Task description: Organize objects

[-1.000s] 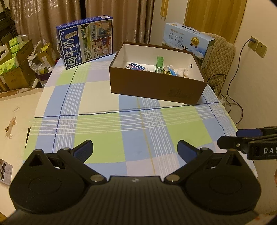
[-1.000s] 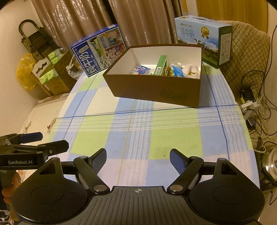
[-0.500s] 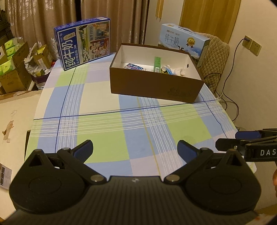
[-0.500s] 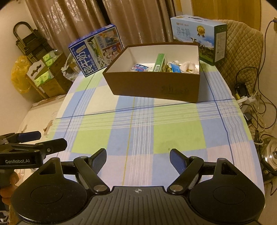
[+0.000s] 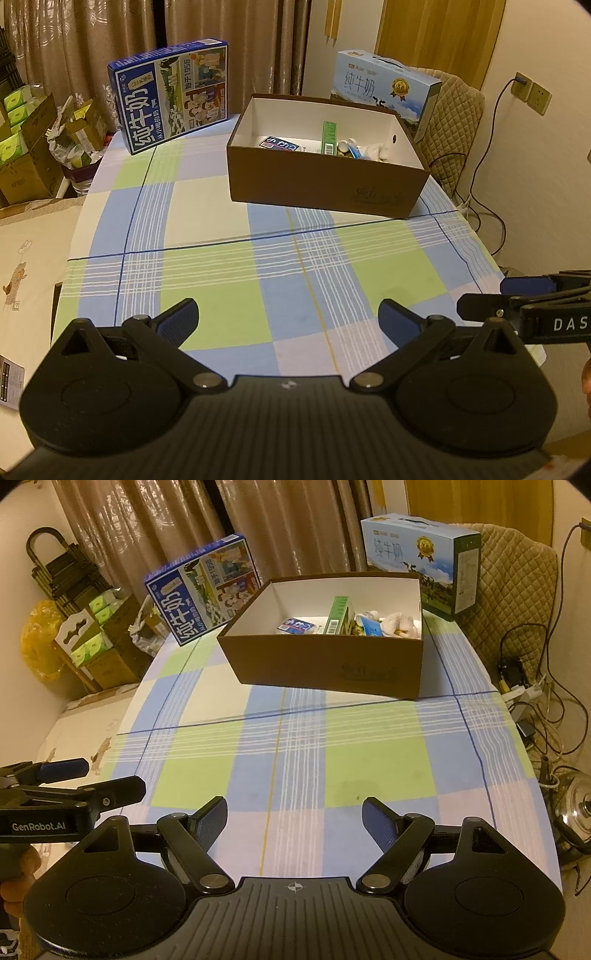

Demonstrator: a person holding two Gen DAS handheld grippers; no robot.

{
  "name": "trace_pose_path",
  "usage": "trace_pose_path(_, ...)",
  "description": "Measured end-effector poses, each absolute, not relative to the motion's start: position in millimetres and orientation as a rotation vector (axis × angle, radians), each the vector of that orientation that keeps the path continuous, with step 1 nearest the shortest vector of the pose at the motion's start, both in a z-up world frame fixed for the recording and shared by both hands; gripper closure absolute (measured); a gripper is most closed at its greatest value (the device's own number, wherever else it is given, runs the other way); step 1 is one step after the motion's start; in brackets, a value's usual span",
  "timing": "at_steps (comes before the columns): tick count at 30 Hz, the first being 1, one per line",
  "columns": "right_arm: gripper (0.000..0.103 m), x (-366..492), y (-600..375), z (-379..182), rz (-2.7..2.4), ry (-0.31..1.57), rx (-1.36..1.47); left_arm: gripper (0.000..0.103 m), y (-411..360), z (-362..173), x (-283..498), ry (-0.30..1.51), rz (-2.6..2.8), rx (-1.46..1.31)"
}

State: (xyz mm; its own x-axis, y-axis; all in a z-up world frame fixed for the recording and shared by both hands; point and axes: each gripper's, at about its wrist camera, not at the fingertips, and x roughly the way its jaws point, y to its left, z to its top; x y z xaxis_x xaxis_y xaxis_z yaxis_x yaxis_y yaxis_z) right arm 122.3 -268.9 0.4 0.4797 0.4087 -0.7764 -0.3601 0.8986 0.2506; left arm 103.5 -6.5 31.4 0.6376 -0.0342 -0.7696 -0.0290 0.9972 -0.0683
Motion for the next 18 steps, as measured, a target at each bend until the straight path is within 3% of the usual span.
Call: trace_pose_path(18,0.025,138.8,-270.0,-1.8,0.485,0.966,0.054,0.001,-10.8,28.2,117.8,0.881,0.011,-0.084)
